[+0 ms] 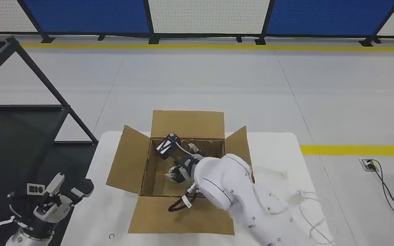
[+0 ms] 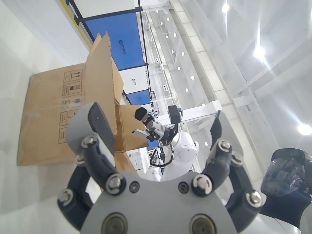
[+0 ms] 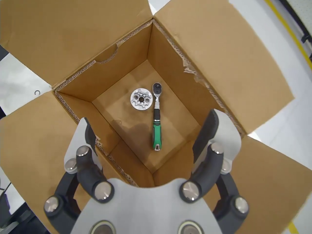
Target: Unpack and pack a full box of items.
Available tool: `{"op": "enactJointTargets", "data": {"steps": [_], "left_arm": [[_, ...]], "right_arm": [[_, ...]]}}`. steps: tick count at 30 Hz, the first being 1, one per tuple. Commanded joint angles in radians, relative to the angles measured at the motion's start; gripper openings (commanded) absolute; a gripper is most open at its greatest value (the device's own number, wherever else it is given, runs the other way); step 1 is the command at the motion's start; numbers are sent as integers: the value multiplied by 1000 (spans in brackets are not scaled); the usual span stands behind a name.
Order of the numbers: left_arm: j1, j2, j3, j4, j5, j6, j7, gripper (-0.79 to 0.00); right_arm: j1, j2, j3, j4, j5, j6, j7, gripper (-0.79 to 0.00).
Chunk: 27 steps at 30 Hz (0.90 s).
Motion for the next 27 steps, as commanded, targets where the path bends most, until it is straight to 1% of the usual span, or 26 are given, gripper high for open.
{"op": "enactJointTargets", "data": {"steps": [1, 15, 17, 19, 21, 27], "left_arm": [[2, 0, 18, -13, 17, 5, -9, 0], [2, -1, 27, -19, 26, 8, -13, 0], [3, -1, 33, -26, 28, 15, -10, 0], [5, -2, 40, -37, 38, 18, -4, 0], [7, -2, 45, -44, 41, 20, 0, 0], [15, -4, 54, -51, 49, 17, 5, 0]], "right_arm": [[14, -13, -26, 49, 14, 22, -19, 0], [14, -13, -26, 49, 14, 22, -19, 0], [-1, -14, -28, 56, 23, 22, -44, 0], [-1, -22, -43, 95, 22, 27, -76, 0], [16, -39, -60, 147, 54, 46, -101, 0], [105, -105, -116, 366, 149, 113, -178, 0]]}}
